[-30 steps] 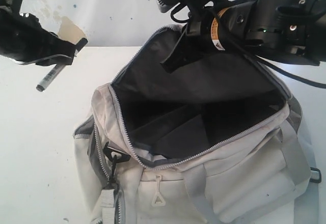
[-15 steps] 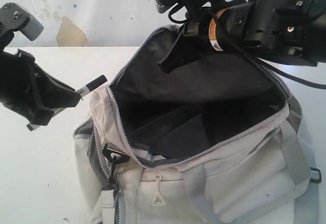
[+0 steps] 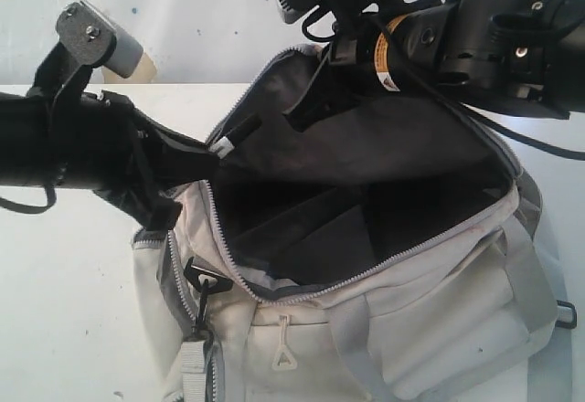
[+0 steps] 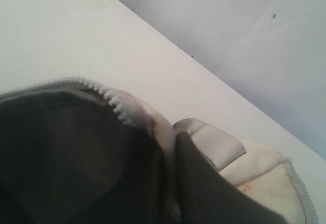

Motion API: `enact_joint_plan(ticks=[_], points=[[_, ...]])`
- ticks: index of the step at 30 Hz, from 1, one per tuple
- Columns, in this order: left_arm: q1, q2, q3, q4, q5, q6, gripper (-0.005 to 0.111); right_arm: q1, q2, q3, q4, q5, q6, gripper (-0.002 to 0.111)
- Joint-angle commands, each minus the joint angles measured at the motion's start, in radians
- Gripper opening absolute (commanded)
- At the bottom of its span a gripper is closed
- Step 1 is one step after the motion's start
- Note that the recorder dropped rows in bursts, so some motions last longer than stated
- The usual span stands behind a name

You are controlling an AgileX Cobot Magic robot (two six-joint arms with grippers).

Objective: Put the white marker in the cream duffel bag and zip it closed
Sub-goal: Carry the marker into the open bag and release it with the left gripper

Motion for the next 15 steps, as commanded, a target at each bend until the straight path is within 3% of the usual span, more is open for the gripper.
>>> enact_joint_plan(ticks=[1, 5, 8, 15], points=[[-0.016, 0.055, 0.005, -0.173, -0.039, 0.062, 0.0, -0.012, -0.003, -0.007, -0.005, -0.017, 0.011, 0.0], [-0.016, 0.105, 0.005, -0.307, -0.021, 0.174, 0.0, -0.012, -0.003, -0.01, -0.005, -0.008, 0.048, 0.0], [-0.016, 0.155, 0.005, -0.518, 0.036, 0.276, 0.0, -0.012, -0.003, -0.047, -0.005, 0.055, 0.094, 0.0], [-0.016, 0.214, -0.046, -0.518, -0.005, -0.215, 0.0, -0.012, -0.003, -0.068, -0.005, 0.081, 0.094, 0.0]])
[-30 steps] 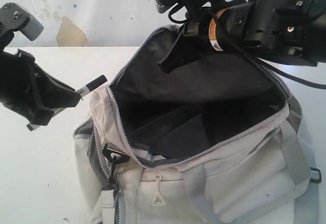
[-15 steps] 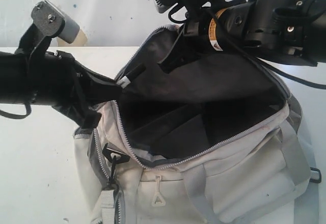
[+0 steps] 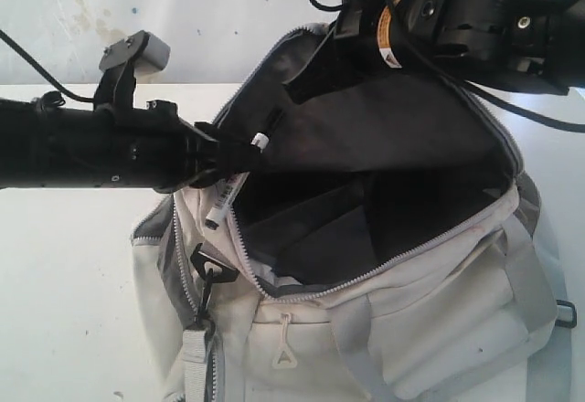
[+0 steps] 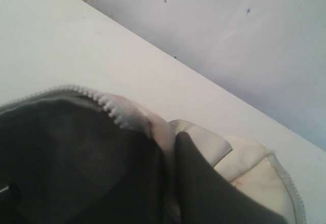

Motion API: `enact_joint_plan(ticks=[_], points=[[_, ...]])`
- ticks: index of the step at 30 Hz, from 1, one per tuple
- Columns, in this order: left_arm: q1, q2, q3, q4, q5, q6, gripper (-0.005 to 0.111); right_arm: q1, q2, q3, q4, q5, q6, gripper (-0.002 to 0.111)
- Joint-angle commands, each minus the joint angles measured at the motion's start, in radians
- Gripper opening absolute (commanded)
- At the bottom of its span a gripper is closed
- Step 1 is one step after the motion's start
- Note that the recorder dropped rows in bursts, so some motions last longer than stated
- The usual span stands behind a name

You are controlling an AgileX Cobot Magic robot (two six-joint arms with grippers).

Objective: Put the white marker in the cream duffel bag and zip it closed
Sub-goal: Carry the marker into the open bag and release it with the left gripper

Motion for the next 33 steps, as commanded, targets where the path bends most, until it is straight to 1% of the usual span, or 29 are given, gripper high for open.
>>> enact_joint_plan(ticks=[1, 3, 4, 5, 10, 11, 13, 14, 16, 18, 20, 22, 23, 25, 28, 30, 33], points=[[-0.003, 0.016, -0.017, -0.021, -0.04, -0.316, 0.0, -0.012, -0.003, -0.009, -0.005, 0.001, 0.013, 0.0], [-0.003, 0.028, -0.017, -0.021, -0.036, -0.484, 0.0, -0.012, -0.003, -0.009, -0.005, -0.001, 0.013, 0.0], [-0.003, 0.035, -0.017, -0.021, -0.039, -0.525, 0.0, -0.012, -0.003, -0.009, -0.005, -0.006, 0.013, 0.0], [-0.003, 0.047, -0.017, -0.021, -0.039, -0.548, 0.0, -0.012, -0.003, -0.009, -0.005, -0.013, 0.013, 0.0], [-0.003, 0.072, -0.017, -0.021, -0.034, -0.548, 0.0, -0.012, -0.003, -0.009, -0.005, -0.021, 0.013, 0.0], [-0.003, 0.072, -0.017, -0.021, -0.034, -0.548, 0.002, -0.012, -0.003, -0.009, -0.005, -0.021, 0.013, 0.0], [-0.003, 0.072, -0.017, -0.021, -0.034, -0.548, 0.01, -0.012, -0.003, -0.009, -0.005, -0.021, 0.013, 0.0], [-0.003, 0.072, -0.017, -0.021, -0.034, -0.548, 0.017, -0.012, -0.003, -0.009, -0.005, -0.021, 0.013, 0.0], [-0.003, 0.072, -0.017, -0.021, -0.036, -0.554, 0.032, -0.012, -0.003, -0.009, -0.005, -0.021, 0.013, 0.0], [-0.003, 0.072, -0.017, -0.021, -0.036, -0.554, 0.05, -0.012, -0.003, -0.009, -0.005, -0.021, 0.013, 0.0], [-0.003, 0.072, -0.017, -0.021, -0.036, -0.554, 0.064, -0.012, -0.003, -0.009, -0.005, -0.021, 0.013, 0.0], [-0.003, 0.072, -0.017, -0.021, -0.038, -0.554, 0.075, -0.012, -0.003, -0.009, -0.005, -0.021, 0.017, 0.0], [-0.003, 0.072, -0.017, -0.021, -0.038, -0.556, 0.078, -0.012, -0.003, -0.009, -0.005, -0.021, 0.02, 0.0], [-0.003, 0.072, -0.017, -0.021, -0.036, -0.566, 0.078, -0.012, -0.003, -0.009, -0.005, -0.021, 0.025, 0.0], [-0.003, 0.072, -0.017, -0.021, -0.036, -0.566, 0.074, -0.012, -0.003, -0.009, -0.005, -0.02, 0.031, 0.0], [-0.003, 0.072, -0.017, -0.021, -0.036, -0.562, 0.069, -0.012, -0.003, -0.009, -0.005, -0.018, 0.031, 0.0], [-0.003, 0.064, -0.017, -0.021, -0.019, -0.547, 0.056, -0.012, -0.003, -0.009, -0.005, -0.013, 0.031, 0.0]])
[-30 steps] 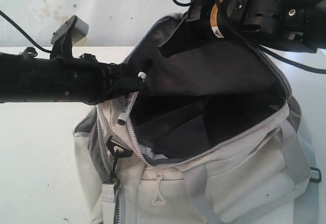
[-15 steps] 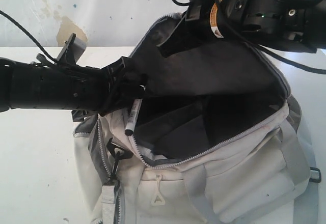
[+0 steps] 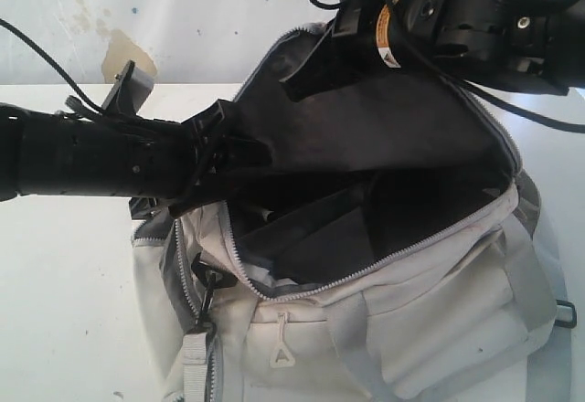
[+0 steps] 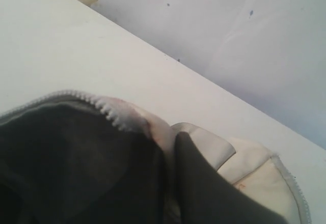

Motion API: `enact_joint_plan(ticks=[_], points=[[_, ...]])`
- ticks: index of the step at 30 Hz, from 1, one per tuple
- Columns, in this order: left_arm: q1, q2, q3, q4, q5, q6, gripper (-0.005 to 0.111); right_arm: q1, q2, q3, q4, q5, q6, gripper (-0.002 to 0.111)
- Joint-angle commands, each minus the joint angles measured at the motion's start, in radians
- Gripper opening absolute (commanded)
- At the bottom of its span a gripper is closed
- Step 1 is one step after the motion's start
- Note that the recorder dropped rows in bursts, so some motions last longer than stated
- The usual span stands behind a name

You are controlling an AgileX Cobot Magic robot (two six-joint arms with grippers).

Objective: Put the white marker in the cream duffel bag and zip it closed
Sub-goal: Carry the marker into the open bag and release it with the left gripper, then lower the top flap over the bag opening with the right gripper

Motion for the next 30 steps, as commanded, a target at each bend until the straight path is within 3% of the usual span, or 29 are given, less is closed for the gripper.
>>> enact_joint_plan(ticks=[1, 7, 15, 22, 30], points=[[-0.003, -0.019, -0.007, -0.005, 0.026, 0.038, 0.051, -0.012, -0.003, -0.009, -0.005, 0.003, 0.016, 0.0], [0.011, -0.087, -0.007, 0.125, 0.057, 0.004, 0.032, -0.012, -0.003, -0.009, -0.005, 0.024, 0.016, 0.0], [0.113, -0.176, -0.007, 0.611, 0.098, -0.404, 0.031, -0.006, -0.003, -0.004, 0.017, 0.029, 0.016, 0.0], [0.187, -0.227, -0.007, 0.652, 0.136, -0.405, 0.031, 0.044, -0.003, -0.004, 0.186, 0.104, -0.145, 0.0], [0.258, -0.236, -0.007, 0.674, 0.155, -0.405, 0.031, 0.111, -0.003, -0.004, 0.547, 0.27, -0.544, 0.0]])
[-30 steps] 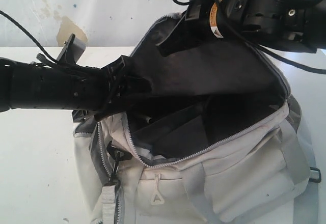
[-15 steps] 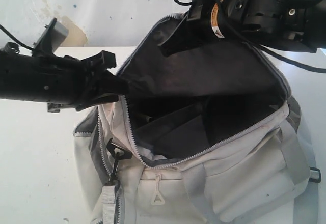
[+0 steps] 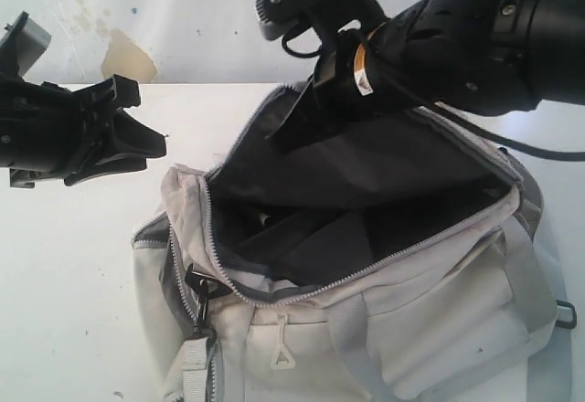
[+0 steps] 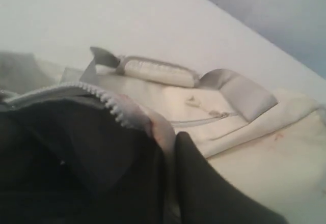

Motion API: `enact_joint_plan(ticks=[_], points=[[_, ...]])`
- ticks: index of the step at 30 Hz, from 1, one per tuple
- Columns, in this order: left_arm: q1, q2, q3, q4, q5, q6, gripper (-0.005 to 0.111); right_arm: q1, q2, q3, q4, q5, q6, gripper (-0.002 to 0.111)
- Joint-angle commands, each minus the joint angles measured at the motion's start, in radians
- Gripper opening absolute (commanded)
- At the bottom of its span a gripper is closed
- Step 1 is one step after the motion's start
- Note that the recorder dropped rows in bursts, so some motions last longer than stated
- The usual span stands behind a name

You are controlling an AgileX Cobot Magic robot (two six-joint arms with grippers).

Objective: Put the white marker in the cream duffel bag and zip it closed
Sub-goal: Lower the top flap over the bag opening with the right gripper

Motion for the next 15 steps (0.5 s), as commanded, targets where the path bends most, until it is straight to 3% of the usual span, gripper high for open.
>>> enact_joint_plan(ticks=[1, 7, 15], points=[[0.02, -0.007, -0.007, 0.028, 0.021, -0.005, 0.031, 0.027, -0.003, -0.003, 0.175, 0.101, -0.193, 0.0], [0.02, -0.007, -0.007, 0.045, 0.022, -0.005, 0.031, 0.03, 0.002, -0.003, 0.357, 0.266, -0.353, 0.016], [0.02, -0.007, -0.007, 0.045, 0.024, -0.005, 0.031, 0.03, 0.009, -0.005, 0.405, 0.353, -0.327, 0.07]])
